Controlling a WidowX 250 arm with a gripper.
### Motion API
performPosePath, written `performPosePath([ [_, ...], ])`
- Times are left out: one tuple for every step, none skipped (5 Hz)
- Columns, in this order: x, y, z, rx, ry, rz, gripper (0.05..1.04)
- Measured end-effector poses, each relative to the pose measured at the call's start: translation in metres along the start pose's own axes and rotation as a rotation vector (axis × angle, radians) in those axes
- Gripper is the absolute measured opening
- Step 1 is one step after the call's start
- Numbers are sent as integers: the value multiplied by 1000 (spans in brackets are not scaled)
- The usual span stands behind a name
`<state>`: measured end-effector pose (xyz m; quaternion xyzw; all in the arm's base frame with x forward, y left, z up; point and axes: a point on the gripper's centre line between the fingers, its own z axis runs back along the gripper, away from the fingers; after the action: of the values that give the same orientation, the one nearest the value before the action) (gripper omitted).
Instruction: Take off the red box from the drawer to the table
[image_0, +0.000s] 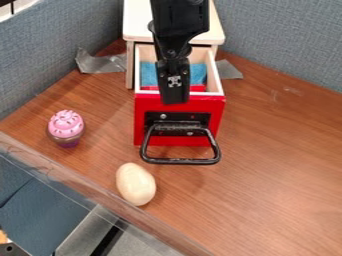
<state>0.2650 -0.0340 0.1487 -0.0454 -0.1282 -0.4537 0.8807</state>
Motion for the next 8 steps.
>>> performPosePath([
  [-2,-1,-6,-19,15,9,1000],
  [-4,9,-3,-8,6,67,1000],
  [-6,17,0,8,-8,123,1000],
  [-8,27,0,58,-25,198,1000],
  [-11,35,-4,85,-22,276,1000],
  [-14,47,-10,111,-30,332,1000],
  [-15,57,-24,111,-48,369,1000],
  [-12,63,-29,111,-57,376,1000],
])
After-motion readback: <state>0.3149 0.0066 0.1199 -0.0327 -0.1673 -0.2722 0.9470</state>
